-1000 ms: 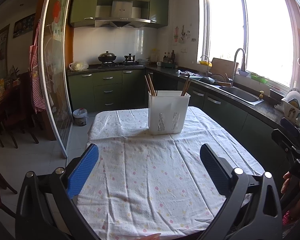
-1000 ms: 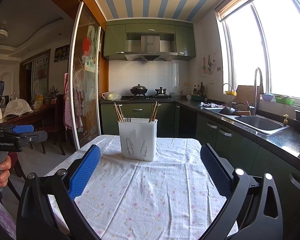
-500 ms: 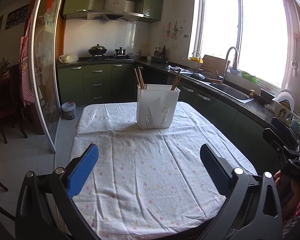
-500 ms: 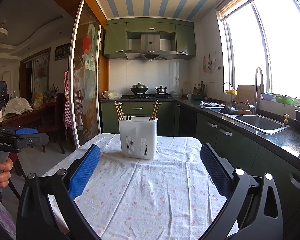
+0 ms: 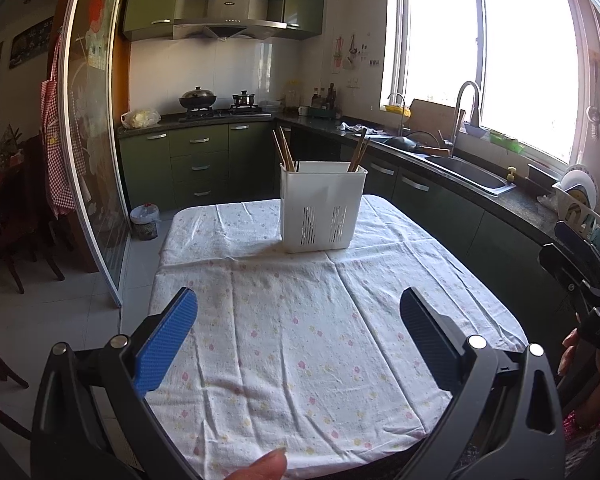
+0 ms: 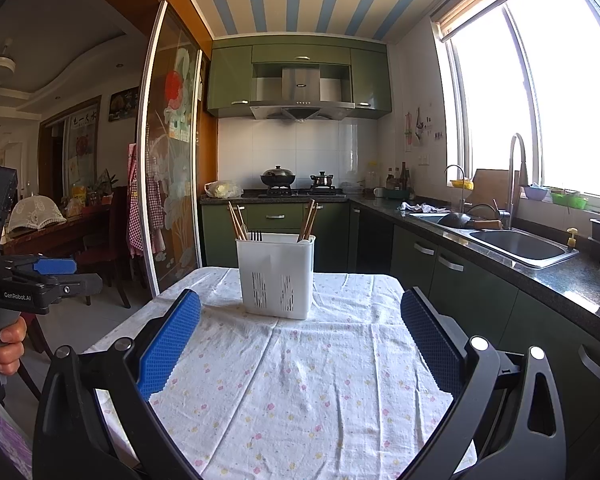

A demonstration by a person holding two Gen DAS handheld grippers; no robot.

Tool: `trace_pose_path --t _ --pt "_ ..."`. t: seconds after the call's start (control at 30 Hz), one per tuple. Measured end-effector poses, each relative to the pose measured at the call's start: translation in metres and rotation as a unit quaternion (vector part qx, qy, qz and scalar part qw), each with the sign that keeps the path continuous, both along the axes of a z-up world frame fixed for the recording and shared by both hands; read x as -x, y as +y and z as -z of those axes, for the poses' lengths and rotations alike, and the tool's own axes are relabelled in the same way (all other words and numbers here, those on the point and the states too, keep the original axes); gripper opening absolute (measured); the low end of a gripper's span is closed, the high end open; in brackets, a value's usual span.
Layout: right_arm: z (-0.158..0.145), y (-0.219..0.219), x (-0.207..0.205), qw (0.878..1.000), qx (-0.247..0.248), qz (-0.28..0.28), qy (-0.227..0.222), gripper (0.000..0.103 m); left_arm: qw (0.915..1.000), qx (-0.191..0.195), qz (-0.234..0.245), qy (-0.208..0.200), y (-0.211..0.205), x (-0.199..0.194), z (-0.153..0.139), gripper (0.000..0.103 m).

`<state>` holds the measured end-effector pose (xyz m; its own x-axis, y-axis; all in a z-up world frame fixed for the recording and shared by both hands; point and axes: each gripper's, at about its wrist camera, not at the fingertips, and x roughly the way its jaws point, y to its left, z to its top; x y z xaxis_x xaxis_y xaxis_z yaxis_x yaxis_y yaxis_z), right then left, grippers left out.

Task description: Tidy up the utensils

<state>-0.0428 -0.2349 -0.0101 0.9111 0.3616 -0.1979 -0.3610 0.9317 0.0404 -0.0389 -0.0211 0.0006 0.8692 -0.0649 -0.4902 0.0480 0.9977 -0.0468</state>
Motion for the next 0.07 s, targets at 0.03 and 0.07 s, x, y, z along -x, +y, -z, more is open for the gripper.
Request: trace_pose_path --t 0.03,0.07 --pt "0.0001 -0.0002 0.0001 1.000 0.000 0.000 0.000 0.098 1.0000 0.000 0.001 0.000 -0.0003 0.0001 0.0001 0.096" --pt "-0.0002 0.0000 0.0003 1.000 -0.001 0.000 0.000 0.098 1.0000 0.001 0.002 0.000 -0.0002 0.0001 0.0000 0.096"
